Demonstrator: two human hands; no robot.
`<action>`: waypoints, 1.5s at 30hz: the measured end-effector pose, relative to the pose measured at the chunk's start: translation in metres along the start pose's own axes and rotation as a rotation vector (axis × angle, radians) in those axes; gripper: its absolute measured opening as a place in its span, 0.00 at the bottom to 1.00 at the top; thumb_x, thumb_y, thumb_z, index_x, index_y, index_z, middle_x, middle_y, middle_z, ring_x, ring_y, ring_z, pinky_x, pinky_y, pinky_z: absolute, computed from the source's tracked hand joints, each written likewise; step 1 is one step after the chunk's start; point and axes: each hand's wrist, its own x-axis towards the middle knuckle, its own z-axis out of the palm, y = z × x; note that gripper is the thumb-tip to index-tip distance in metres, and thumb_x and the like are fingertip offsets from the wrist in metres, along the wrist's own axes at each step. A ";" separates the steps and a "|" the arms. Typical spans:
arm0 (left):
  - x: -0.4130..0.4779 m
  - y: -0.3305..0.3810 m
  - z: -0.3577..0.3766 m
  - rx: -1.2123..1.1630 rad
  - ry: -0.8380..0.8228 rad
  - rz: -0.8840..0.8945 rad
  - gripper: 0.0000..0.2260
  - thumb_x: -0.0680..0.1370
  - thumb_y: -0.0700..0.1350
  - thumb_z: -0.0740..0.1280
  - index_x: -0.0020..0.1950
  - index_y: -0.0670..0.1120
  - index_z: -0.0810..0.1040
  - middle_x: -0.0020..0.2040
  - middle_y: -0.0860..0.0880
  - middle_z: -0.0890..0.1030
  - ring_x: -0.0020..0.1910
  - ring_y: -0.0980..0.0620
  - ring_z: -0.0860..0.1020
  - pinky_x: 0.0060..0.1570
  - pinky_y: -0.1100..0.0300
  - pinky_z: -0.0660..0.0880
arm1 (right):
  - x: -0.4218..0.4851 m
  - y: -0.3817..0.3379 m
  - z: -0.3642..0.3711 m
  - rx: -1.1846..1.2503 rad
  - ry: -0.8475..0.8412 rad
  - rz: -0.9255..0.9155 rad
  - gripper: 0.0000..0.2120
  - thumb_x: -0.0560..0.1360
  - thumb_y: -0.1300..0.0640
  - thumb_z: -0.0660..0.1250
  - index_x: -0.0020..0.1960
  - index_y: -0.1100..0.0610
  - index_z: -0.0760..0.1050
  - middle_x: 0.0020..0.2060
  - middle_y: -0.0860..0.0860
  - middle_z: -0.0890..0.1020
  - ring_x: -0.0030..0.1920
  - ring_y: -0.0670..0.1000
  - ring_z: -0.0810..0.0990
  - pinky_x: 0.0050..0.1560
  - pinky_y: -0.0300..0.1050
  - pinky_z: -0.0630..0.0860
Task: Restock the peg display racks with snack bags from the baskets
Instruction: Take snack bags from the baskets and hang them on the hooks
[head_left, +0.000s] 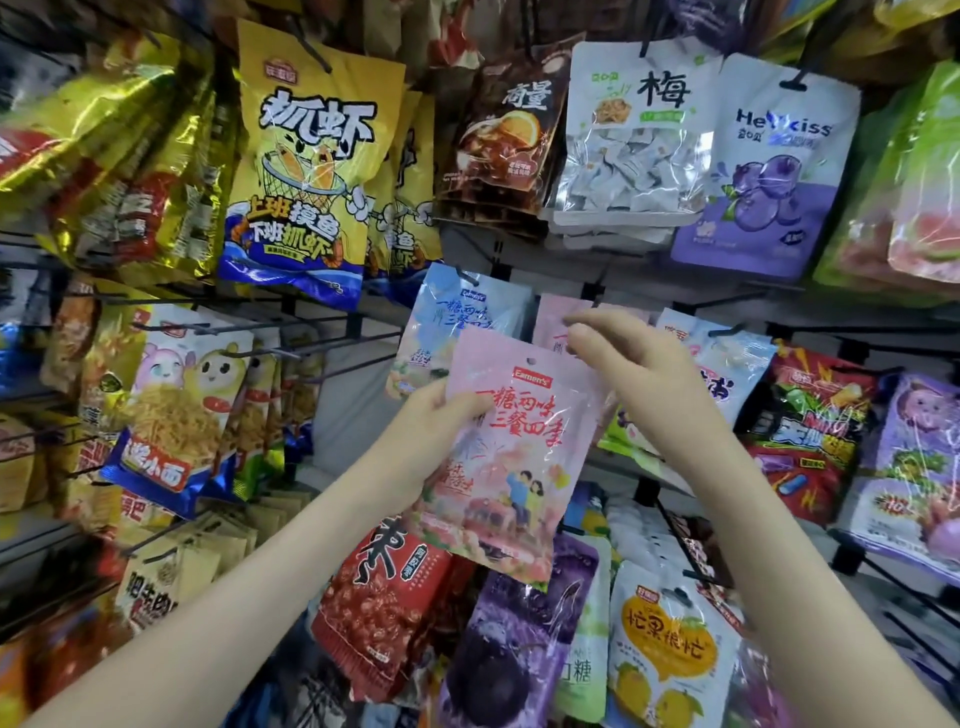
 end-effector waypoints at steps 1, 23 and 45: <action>0.000 0.000 0.003 0.006 -0.010 0.007 0.07 0.79 0.38 0.62 0.46 0.45 0.79 0.40 0.53 0.85 0.39 0.56 0.83 0.41 0.62 0.78 | 0.001 -0.001 0.002 0.013 -0.087 0.007 0.08 0.78 0.51 0.64 0.54 0.49 0.80 0.48 0.41 0.82 0.50 0.39 0.79 0.51 0.37 0.74; 0.040 0.035 0.060 0.617 0.092 0.620 0.25 0.79 0.40 0.59 0.75 0.56 0.59 0.62 0.50 0.70 0.42 0.59 0.70 0.49 0.57 0.71 | 0.040 0.023 -0.015 0.167 0.259 0.137 0.03 0.74 0.58 0.69 0.43 0.52 0.81 0.40 0.48 0.83 0.45 0.49 0.82 0.52 0.53 0.79; 0.068 0.015 0.062 0.700 0.149 0.565 0.20 0.82 0.48 0.57 0.74 0.56 0.65 0.55 0.47 0.68 0.45 0.49 0.72 0.50 0.58 0.70 | 0.059 0.013 -0.014 0.005 0.173 0.195 0.09 0.77 0.61 0.64 0.43 0.49 0.79 0.40 0.47 0.82 0.49 0.52 0.81 0.54 0.50 0.78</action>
